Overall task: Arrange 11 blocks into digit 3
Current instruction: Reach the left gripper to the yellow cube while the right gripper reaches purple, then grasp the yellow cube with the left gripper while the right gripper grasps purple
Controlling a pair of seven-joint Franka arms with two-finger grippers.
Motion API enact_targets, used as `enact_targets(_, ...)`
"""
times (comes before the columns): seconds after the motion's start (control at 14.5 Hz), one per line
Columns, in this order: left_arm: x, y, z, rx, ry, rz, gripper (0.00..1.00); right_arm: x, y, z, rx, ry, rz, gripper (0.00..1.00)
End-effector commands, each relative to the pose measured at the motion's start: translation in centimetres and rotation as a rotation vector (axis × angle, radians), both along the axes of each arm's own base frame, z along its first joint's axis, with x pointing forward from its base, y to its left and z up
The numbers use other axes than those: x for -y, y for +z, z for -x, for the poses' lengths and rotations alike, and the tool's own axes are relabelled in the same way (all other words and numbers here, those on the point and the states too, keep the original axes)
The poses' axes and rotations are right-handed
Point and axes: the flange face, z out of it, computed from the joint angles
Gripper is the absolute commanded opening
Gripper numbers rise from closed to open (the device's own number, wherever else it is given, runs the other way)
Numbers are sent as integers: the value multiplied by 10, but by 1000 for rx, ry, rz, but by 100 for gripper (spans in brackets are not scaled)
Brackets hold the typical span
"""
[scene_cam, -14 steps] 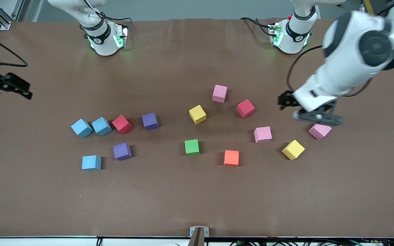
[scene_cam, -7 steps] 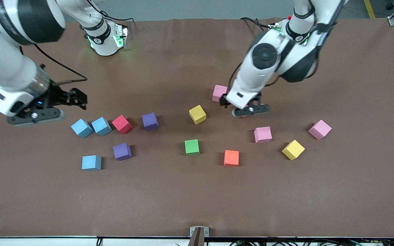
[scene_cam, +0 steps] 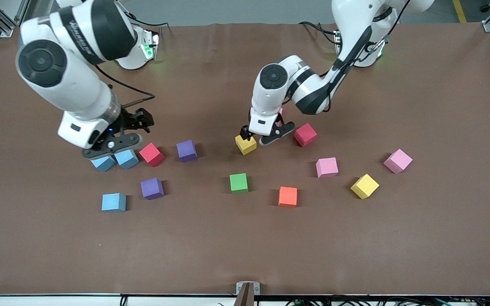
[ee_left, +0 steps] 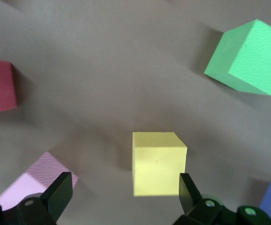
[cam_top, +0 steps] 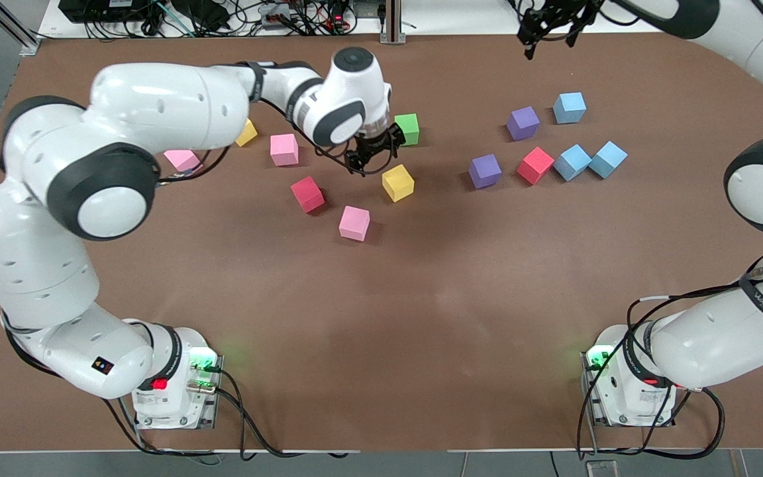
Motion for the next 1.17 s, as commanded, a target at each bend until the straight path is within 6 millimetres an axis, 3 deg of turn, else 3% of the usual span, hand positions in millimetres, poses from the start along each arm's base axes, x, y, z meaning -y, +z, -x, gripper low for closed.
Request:
enact_targets(0.0, 26, -23, -21, 20, 87, 4, 100, -21, -44, -2, -4, 16, -16, 100)
enact_targets(0.21, 43, -45, -23, -3, 130, 12, 100, -32, -67, 3, 8, 30, -23, 100)
enact_targets(0.55, 46, -66, -15, -22, 112, -5, 99, -40, -132, 23, -4, 34, -36, 100)
enact_targets(0.62, 46, -67, -14, -22, 103, -6, 92, -40, -142, 26, -22, 10, -71, 100)
enact_targets(0.83, 43, -67, -11, -10, 29, -24, 30, -38, -180, 37, 8, -11, -104, 100)
enact_targets(0.9, 43, -64, -6, -7, -35, -31, 18, -43, -188, 41, 24, -4, -109, 100)
enact_targets(1.1, 51, -46, 30, -12, -139, -25, 10, -55, -211, 43, 33, -21, -107, 100)
